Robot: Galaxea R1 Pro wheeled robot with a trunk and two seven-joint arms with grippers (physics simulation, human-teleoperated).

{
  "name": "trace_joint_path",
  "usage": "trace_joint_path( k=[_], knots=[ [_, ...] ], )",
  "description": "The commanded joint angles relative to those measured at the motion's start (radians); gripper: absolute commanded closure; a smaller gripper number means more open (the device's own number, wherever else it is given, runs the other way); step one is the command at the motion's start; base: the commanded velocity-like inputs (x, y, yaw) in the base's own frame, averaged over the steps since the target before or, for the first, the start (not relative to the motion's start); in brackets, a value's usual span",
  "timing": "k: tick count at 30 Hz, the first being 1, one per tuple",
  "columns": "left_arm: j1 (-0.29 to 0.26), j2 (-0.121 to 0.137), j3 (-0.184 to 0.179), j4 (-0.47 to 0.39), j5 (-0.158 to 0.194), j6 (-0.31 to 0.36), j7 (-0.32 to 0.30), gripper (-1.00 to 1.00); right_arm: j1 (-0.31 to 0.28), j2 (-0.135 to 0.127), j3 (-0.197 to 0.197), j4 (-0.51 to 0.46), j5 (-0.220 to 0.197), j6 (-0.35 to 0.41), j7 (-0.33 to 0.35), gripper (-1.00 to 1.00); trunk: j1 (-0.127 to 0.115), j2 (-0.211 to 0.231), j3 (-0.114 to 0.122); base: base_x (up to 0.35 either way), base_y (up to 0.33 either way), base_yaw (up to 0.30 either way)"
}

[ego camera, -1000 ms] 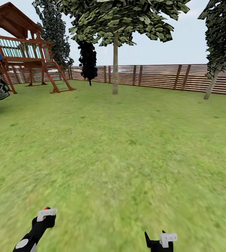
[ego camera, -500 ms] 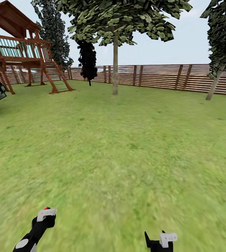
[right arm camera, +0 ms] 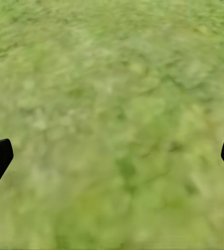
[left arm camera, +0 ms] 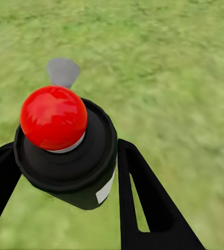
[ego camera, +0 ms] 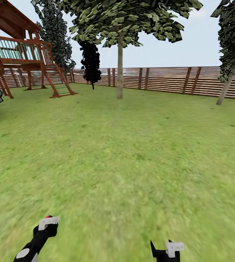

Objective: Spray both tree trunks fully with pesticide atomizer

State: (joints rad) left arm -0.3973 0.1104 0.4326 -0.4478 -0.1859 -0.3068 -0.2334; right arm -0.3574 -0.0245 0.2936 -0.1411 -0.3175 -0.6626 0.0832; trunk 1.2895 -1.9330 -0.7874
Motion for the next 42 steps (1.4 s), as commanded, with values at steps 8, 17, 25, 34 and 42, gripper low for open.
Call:
trace_joint_path(
  k=[8, 17, 25, 34, 42],
  knots=[
    [0.0, 0.0, 0.002, 0.0, 0.002, 0.001, 0.0, 1.0, 0.0, 0.0, 0.0, 0.0, 0.0, 0.0, 0.001, -1.0, 0.0, 0.0, 0.0, 0.337, 0.0, 0.0],
    [0.0, 0.0, 0.001, 0.0, 0.001, 0.0, 0.0, 1.0, 0.0, 0.0, 0.0, 0.0, 0.0, 0.0, 0.001, -1.0, 0.0, 0.0, 0.0, 0.337, 0.0, 0.0],
    [0.0, 0.0, 0.0, 0.0, 0.0, 0.0, 0.0, 1.0, 0.0, 0.0, 0.0, 0.0, 0.0, 0.0, 0.001, -1.0, 0.0, 0.0, 0.0, 0.337, 0.0, 0.0],
    [0.0, 0.0, 0.0, 0.0, 0.0, 0.0, 0.0, 1.0, 0.0, 0.0, -0.001, 0.0, -0.001, 0.0, 0.0, -1.0, 0.0, 0.0, 0.0, 0.337, 0.0, 0.0],
    [0.0, 0.0, 0.002, 0.0, 0.0, 0.0, 0.0, 1.0, 0.0, 0.0, -0.001, 0.0, 0.0, 0.001, 0.001, -1.0, 0.0, 0.0, 0.006, 0.337, 0.0, 0.0]
  ],
)
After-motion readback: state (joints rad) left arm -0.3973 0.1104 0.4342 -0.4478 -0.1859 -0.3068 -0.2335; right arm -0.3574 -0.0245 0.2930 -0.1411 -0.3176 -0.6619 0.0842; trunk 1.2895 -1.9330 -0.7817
